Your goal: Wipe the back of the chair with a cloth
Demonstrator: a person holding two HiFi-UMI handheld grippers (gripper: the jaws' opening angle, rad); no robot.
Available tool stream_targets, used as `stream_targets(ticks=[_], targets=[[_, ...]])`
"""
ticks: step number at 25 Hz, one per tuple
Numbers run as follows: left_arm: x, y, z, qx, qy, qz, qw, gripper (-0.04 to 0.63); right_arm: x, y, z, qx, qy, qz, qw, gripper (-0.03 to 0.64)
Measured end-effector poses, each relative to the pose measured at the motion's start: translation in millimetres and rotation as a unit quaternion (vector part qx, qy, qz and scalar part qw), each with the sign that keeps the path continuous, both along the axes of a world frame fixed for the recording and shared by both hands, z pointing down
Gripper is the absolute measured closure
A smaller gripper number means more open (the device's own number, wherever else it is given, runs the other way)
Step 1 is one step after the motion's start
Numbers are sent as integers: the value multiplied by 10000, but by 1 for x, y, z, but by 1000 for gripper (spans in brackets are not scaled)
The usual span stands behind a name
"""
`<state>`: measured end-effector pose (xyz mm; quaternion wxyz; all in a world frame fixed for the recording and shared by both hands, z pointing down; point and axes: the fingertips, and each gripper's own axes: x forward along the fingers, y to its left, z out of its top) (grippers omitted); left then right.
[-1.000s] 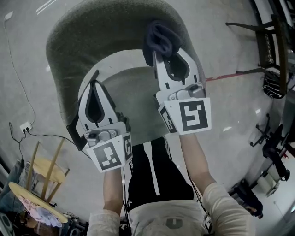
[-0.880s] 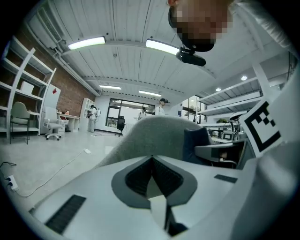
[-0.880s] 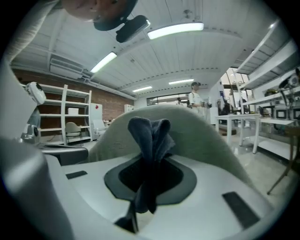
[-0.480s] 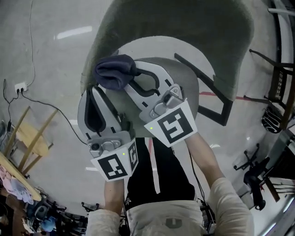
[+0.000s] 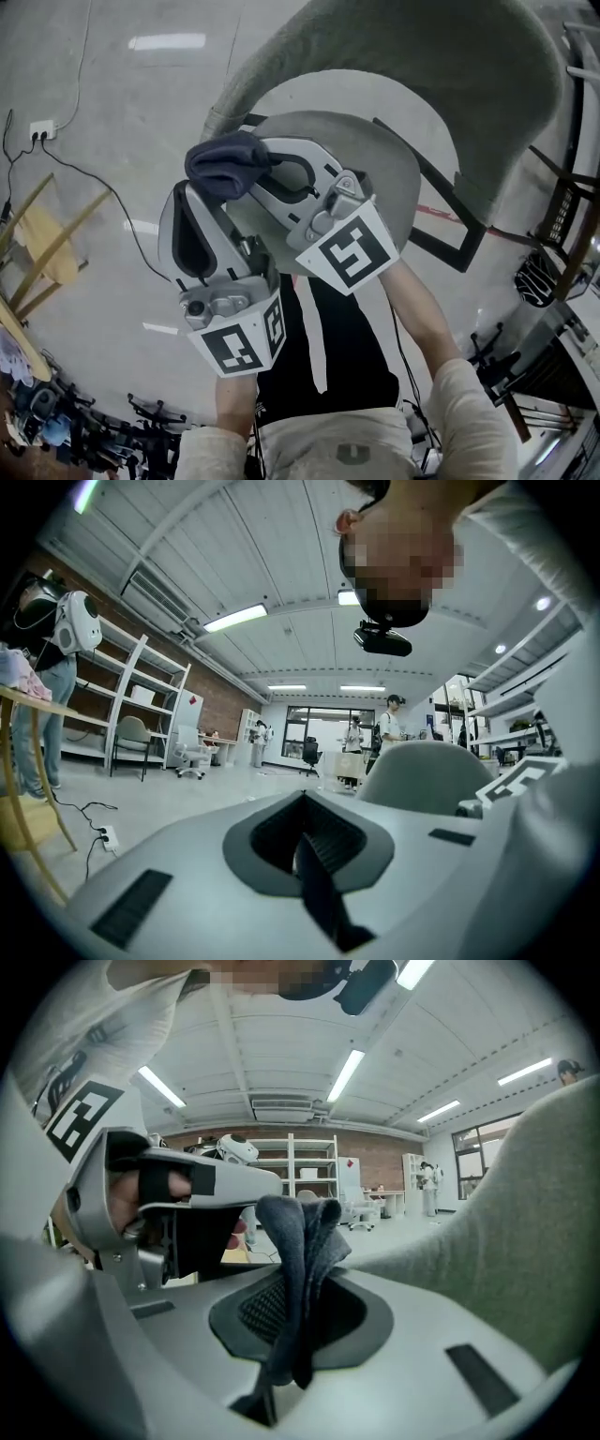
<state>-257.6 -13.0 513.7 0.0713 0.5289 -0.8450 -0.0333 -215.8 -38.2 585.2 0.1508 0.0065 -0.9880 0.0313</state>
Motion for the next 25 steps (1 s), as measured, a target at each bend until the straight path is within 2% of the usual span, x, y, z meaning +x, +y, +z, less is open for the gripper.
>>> stream_targets(ticks=[3, 11, 15, 21, 23, 25], targets=[[0, 0, -1, 33, 50, -35, 10000, 580, -8, -3, 2, 67, 14, -42, 10000, 560], [-1, -4, -1, 59, 135, 75, 9999, 580, -8, -28, 6, 234, 131, 304, 9992, 560], [8, -19, -5, 43, 90, 300, 9995, 580, 1, -62, -1, 343, 77, 872, 9956, 560], [30, -51, -8, 15, -92, 804, 9967, 580, 35, -139, -14, 336, -143, 2255, 9736, 560], [37, -62, -6, -13, -76, 971, 9952, 580, 52, -157, -16, 349, -175, 2717, 9616, 560], [47, -75, -1, -131, -36, 1195, 9927, 580, 75, -174, -15, 410, -194, 3287, 9434, 560]])
